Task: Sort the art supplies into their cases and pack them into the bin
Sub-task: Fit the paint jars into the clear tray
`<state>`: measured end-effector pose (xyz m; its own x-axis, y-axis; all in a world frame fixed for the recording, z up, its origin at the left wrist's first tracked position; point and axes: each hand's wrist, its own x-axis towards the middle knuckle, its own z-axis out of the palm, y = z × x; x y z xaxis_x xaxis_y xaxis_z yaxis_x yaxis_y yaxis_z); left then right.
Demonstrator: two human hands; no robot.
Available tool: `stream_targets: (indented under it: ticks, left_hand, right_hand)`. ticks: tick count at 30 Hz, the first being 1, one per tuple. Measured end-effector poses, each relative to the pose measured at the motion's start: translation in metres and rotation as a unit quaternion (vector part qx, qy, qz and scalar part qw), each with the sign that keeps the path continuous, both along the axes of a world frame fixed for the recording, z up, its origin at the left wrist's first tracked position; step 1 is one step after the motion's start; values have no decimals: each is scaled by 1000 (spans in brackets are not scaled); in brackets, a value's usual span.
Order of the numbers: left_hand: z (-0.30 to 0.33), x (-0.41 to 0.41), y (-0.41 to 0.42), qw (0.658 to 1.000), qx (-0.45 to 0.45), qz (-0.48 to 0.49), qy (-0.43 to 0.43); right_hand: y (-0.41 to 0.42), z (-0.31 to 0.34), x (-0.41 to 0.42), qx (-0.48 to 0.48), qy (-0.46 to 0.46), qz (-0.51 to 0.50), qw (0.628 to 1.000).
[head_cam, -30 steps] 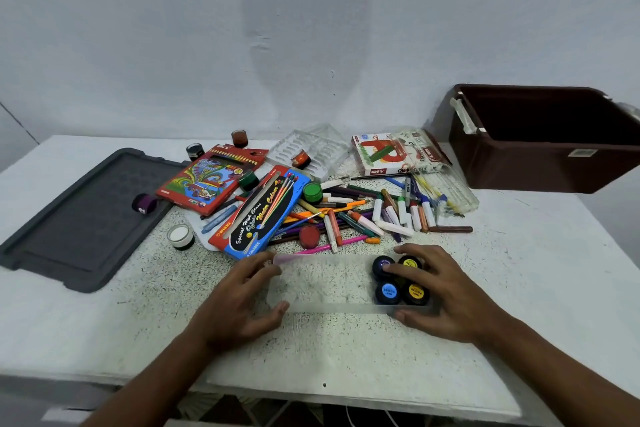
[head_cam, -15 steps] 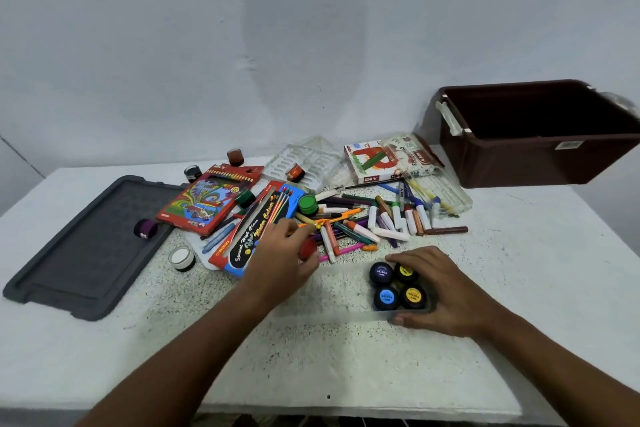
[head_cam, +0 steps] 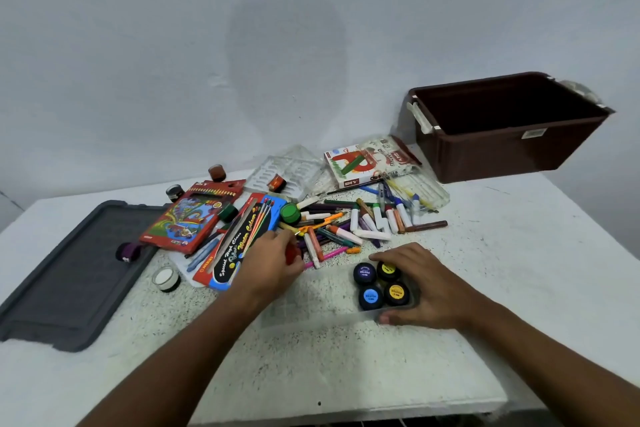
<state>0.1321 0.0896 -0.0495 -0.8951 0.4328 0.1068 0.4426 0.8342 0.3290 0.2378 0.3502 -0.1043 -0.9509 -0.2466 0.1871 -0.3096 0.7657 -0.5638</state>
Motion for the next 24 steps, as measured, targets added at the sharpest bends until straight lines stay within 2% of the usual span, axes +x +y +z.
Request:
stream_targets:
  ticks: [12, 16, 20, 24]
  left_hand:
    - [15, 13, 2, 997, 68, -27, 7]
    - [18, 21, 5, 989, 141, -35, -12]
    - [10, 34, 9, 977, 190, -85, -50]
    - [-6, 45, 13, 979, 155, -130, -16]
  right_hand:
    - [-3, 0, 1, 4, -9, -12, 1000]
    - [-4, 2, 1, 4, -11, -16, 1000]
    - [-5, 3, 1, 6, -15, -19, 1000]
    - [-7, 2, 2, 14, -14, -22, 1000]
